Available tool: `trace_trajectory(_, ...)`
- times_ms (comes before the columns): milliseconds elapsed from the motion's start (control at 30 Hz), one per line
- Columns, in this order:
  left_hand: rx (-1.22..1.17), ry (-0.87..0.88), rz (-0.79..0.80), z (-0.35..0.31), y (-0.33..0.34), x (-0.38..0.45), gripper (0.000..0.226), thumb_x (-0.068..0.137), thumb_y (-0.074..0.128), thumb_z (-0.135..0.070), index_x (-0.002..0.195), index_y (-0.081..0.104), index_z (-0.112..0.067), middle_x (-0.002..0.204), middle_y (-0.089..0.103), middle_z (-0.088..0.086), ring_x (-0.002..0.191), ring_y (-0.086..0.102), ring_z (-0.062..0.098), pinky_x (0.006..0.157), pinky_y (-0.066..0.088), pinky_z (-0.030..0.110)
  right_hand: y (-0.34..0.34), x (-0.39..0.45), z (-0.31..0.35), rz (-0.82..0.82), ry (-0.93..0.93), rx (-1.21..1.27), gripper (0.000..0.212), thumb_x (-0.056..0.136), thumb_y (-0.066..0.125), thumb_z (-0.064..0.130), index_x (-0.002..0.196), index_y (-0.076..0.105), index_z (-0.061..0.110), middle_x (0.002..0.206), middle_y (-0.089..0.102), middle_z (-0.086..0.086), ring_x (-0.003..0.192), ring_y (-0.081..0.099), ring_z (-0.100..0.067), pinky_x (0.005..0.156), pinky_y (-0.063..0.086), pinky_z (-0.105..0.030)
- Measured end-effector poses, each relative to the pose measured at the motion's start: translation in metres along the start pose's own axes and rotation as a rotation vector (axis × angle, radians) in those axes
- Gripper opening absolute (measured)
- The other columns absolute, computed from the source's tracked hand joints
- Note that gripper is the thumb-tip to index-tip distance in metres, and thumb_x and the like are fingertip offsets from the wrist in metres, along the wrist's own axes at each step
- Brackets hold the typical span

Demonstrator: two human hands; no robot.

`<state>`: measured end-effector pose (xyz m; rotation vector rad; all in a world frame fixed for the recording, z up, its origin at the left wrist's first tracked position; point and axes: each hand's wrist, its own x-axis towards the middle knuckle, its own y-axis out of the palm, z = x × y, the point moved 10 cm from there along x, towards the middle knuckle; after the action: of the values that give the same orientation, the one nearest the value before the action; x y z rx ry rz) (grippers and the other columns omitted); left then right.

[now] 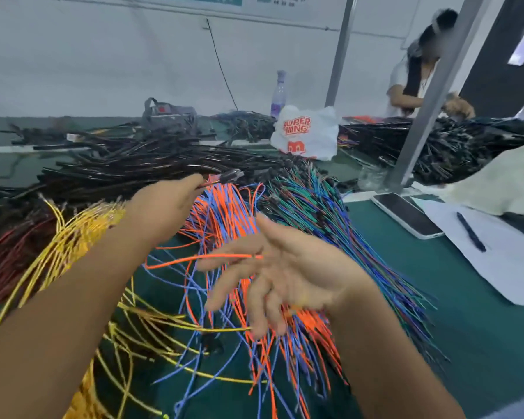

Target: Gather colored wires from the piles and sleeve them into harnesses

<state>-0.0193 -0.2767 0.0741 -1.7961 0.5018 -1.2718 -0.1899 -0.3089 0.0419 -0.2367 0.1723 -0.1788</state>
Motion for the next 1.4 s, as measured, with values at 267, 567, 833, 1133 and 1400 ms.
trace_trajectory(267,-1.866,-0.858,-0.140,-0.012,0.066,-0.023,0.034,0.105,0.031,-0.029,0.074,0.041,-0.021,0.041,0.024,-0.009,0.031,0.017,0.001,0.030,0.017,0.010,-0.119,0.002,-0.050,-0.406,0.070,0.087,0.029,0.097,0.050,0.037,0.090,0.070,0.016,0.080,0.070,-0.005,0.060,0.064,-0.017,0.056,0.050,-0.023)
trace_trajectory(567,-1.605,-0.817,-0.164,-0.049,0.099,-0.070,0.029,0.105,0.030,-0.022,0.079,0.042,-0.016,0.043,0.026,-0.012,0.034,0.022,0.004,0.035,0.022,0.013,-0.161,0.032,-0.087,-0.670,0.295,-0.954,0.030,0.089,0.059,0.035,0.087,0.053,0.006,0.095,0.058,-0.019,0.095,0.055,-0.034,0.078,0.042,-0.037)
trace_trajectory(833,-1.531,-0.755,-0.109,-0.056,0.091,-0.068,0.029,0.105,0.031,-0.019,0.078,0.042,-0.015,0.045,0.026,-0.011,0.036,0.019,0.004,0.036,0.019,0.014,-0.171,0.025,-0.089,-0.758,0.265,-0.644,0.024,0.095,0.057,0.023,0.077,0.058,0.007,0.085,0.064,-0.019,0.087,0.061,-0.036,0.079,0.050,-0.042)
trace_trajectory(1133,-1.539,-0.737,-0.098,-0.058,0.089,-0.070,0.028,0.105,0.030,-0.019,0.081,0.043,-0.013,0.047,0.025,-0.012,0.037,0.020,0.004,0.036,0.021,0.014,-0.212,-0.008,-0.085,-1.001,0.122,-0.147,0.016,0.097,0.044,0.020,0.081,0.046,0.024,0.065,0.061,-0.007,0.044,0.047,-0.019,0.054,0.039,-0.032)
trace_trajectory(1400,-1.552,-0.730,-0.086,-0.058,0.090,-0.070,0.029,0.105,0.031,-0.020,0.080,0.044,-0.013,0.047,0.027,-0.012,0.038,0.020,0.005,0.036,0.021,0.015,-0.216,-0.022,-0.062,-1.013,-0.134,0.141,0.018,0.100,0.046,0.012,0.084,0.049,0.018,0.067,0.059,-0.002,0.046,0.043,-0.009,0.040,0.035,-0.020)
